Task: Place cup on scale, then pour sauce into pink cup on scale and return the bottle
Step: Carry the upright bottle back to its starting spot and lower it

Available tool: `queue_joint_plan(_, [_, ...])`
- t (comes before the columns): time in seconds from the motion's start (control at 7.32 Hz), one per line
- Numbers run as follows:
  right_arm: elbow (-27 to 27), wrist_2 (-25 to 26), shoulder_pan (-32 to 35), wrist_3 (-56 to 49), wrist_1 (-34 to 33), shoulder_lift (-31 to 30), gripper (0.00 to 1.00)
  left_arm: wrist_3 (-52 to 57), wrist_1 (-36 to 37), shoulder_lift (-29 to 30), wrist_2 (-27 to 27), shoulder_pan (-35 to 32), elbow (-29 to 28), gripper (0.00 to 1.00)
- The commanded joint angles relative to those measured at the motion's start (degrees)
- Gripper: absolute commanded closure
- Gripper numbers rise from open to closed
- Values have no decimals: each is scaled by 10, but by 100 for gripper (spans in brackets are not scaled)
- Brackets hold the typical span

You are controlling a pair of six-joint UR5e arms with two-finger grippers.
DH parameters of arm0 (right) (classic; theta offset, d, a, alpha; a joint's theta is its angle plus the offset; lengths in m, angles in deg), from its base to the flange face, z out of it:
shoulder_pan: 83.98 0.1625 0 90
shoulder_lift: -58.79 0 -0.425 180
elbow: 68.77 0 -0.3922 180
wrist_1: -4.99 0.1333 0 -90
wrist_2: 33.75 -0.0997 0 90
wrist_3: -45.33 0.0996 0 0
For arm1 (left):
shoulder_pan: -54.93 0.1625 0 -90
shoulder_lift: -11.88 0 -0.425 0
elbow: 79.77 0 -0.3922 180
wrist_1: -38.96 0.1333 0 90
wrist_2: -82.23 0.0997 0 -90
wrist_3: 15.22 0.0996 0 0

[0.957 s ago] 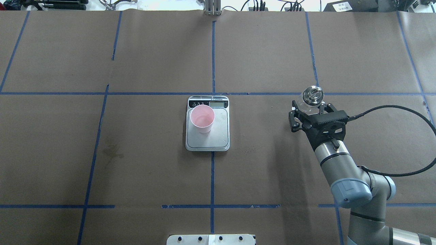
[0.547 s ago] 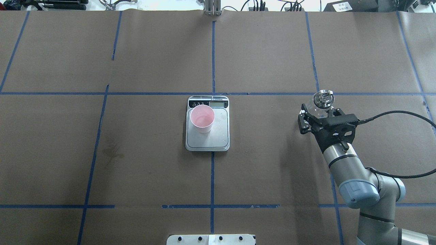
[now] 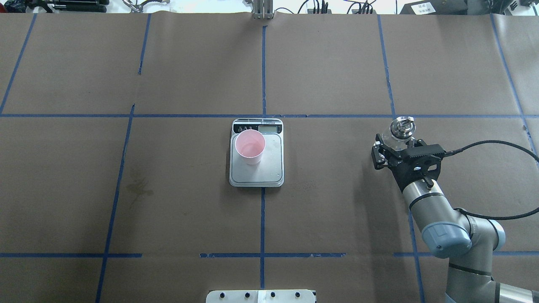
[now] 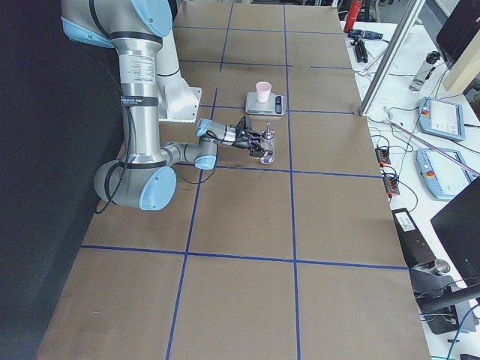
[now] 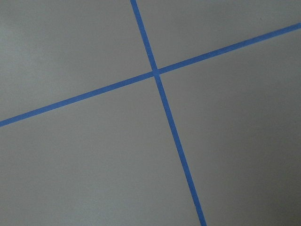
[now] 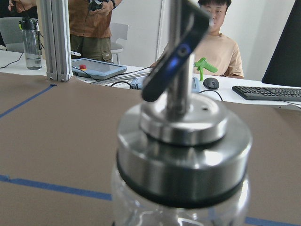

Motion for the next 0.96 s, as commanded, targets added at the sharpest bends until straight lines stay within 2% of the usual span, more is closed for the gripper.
queue_joint_plan(0.0, [-2, -20, 0, 1, 0, -13, 100, 0, 0, 0, 0, 0, 0, 0])
queue_joint_plan(0.82, [-14, -27, 0, 30, 4, -28, 100, 0, 0, -1, 0, 0, -1, 0])
